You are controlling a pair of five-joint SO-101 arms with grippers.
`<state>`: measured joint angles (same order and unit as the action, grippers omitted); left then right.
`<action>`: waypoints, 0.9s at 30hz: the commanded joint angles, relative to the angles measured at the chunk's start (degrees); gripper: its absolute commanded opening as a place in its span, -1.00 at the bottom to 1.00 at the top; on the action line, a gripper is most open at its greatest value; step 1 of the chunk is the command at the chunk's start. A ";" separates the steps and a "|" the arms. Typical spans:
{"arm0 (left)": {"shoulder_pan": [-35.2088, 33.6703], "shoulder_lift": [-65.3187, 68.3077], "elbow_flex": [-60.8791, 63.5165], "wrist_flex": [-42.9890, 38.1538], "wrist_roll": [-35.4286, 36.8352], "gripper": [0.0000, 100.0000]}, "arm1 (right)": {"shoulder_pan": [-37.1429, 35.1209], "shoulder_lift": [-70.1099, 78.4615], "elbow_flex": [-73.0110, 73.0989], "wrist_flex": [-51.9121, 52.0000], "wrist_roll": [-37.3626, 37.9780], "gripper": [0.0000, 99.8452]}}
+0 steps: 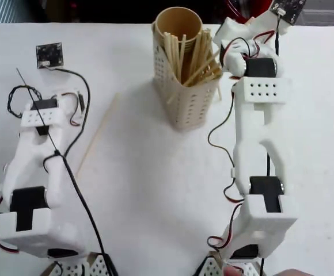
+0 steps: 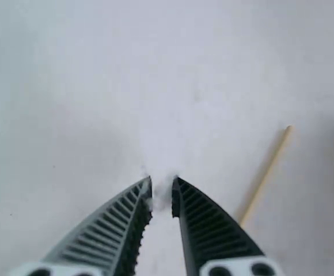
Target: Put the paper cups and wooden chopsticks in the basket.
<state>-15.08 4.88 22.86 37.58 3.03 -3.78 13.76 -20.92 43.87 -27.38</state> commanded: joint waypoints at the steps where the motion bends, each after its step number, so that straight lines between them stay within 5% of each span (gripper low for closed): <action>1: 0.13 -0.48 -0.44 -1.14 0.00 -0.83 | -0.22 -0.13 -2.64 -3.12 -0.44 -0.52; 6: 0.13 -0.48 -0.44 -1.14 0.00 -0.83 | -0.57 0.04 -2.64 -5.41 -0.44 -0.57; 12: 0.13 -0.48 -0.44 -1.14 0.00 -0.83 | -0.40 1.36 -2.29 -13.93 0.09 -0.98; 27: 0.13 -0.48 -0.44 -1.14 0.00 -0.83 | 1.80 1.36 -5.10 -16.22 0.09 -0.97</action>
<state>-15.08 4.88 22.86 37.58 3.03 -2.99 20.18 -22.07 29.01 -27.38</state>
